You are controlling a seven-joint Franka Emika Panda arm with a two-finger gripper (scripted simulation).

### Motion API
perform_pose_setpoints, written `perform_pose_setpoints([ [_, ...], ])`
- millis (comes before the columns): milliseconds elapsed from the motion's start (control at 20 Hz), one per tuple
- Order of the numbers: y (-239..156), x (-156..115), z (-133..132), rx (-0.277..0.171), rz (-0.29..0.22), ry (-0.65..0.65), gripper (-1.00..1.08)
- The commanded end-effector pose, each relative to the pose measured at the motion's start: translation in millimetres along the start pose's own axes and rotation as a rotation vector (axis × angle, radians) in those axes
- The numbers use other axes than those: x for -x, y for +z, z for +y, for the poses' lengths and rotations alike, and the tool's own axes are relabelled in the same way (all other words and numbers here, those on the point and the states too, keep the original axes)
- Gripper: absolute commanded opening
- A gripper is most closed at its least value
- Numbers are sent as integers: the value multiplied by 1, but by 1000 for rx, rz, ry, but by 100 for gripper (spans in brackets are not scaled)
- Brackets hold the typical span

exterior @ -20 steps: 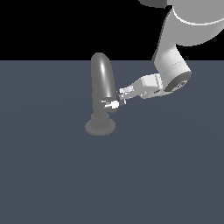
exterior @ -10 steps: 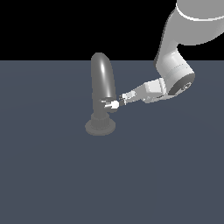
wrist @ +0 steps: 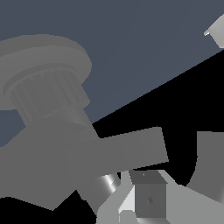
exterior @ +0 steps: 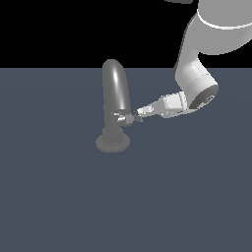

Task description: Turn on the faucet by rotating a designated handle.

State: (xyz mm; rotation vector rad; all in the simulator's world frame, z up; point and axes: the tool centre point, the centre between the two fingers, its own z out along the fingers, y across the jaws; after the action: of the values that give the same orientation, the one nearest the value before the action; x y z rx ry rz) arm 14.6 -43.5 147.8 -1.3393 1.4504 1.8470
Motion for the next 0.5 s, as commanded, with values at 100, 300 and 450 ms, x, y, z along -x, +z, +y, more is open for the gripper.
perform_pose_setpoints([
  [100, 1, -51, -12, -3, -17, 48, -100],
  [300, 1, -68, -17, -2, -20, 55, -100],
  [450, 0, -24, -16, 5, 1, -11, -100],
])
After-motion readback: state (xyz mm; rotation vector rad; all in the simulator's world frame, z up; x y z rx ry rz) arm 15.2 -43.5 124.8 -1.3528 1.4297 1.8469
